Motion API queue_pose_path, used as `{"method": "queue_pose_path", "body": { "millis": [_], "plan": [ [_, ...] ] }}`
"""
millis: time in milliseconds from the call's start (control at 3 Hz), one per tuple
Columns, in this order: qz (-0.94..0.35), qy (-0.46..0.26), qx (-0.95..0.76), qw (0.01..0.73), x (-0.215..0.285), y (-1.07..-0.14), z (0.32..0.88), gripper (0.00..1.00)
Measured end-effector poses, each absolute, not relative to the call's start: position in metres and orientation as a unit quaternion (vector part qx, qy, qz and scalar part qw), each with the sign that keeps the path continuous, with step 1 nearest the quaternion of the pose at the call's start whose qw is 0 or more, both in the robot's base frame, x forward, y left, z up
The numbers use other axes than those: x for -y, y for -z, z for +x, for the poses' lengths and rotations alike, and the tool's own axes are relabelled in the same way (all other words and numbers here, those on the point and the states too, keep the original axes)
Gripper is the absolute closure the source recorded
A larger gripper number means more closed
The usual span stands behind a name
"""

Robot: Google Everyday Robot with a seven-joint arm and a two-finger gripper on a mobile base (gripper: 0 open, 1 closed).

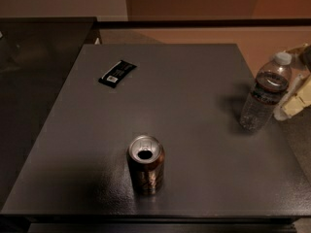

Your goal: Move water bottle near rxbar chocolate

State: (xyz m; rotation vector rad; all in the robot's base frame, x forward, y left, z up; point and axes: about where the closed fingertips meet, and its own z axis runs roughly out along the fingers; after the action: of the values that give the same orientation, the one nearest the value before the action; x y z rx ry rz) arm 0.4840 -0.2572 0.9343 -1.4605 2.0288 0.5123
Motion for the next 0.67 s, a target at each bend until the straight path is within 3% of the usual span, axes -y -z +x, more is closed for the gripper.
{"method": "queue_pose_path", "body": {
  "millis": [333,667],
  "plan": [
    [-0.545,-0.217,-0.75,0.306,0.2434,-0.9334,0.4838,0.0],
    [-0.54,-0.239,-0.742,0.318,0.2348,-0.9341,0.4828,0.17]
  ]
}}
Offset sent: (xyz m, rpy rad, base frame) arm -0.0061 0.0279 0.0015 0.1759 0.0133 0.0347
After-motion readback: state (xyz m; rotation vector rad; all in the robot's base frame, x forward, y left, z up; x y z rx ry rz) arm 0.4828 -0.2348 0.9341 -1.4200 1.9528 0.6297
